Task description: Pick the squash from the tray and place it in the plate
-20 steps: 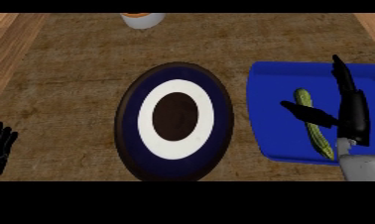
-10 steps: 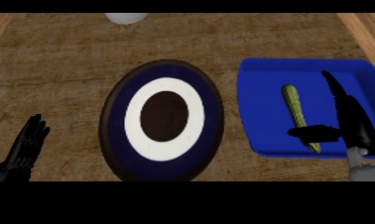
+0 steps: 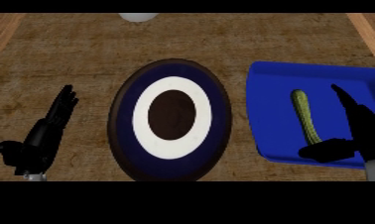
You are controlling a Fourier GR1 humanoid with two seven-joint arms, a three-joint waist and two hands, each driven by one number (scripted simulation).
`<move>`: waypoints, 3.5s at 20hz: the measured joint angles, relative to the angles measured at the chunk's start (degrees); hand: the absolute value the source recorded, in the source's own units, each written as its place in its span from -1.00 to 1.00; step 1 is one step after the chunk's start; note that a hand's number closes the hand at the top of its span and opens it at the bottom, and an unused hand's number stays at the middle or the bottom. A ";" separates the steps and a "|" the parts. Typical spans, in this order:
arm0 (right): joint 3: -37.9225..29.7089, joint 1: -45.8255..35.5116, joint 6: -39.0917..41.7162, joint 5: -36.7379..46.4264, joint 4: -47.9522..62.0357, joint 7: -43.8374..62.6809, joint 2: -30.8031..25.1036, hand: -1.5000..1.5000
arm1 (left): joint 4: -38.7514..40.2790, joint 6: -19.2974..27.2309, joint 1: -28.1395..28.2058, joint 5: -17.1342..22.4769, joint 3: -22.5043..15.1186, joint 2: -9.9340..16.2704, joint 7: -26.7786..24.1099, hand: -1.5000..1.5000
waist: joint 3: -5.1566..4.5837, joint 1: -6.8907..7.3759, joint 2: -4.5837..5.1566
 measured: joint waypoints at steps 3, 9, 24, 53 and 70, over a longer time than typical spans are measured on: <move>-0.28 -0.55 2.82 0.32 -0.37 3.24 -0.21 -1.00 | 3.64 -0.14 -3.12 -0.75 -0.24 -0.77 -0.62 0.00 | 0.05 0.76 0.02; -1.18 -0.05 6.69 0.85 1.04 4.39 1.53 -1.00 | 8.51 -0.06 -6.42 -2.17 0.08 -2.07 -2.58 0.00 | 0.10 1.40 0.01; -5.44 -2.39 10.38 9.81 15.66 -3.27 8.69 1.00 | 10.01 -2.30 -6.90 -3.36 2.27 -2.61 -4.01 0.00 | 0.16 1.76 0.01; 14.49 33.46 -25.34 45.17 -10.00 -15.06 23.99 1.00 | 10.54 -1.16 -4.29 -3.82 5.50 -2.87 -4.11 0.00 | -0.13 -3.81 -1.70; 44.06 68.04 -48.63 92.26 -28.51 -19.65 31.34 1.00 | 8.79 -2.09 -4.52 -3.99 4.45 -3.06 -3.75 0.00 | -0.07 -1.23 -0.74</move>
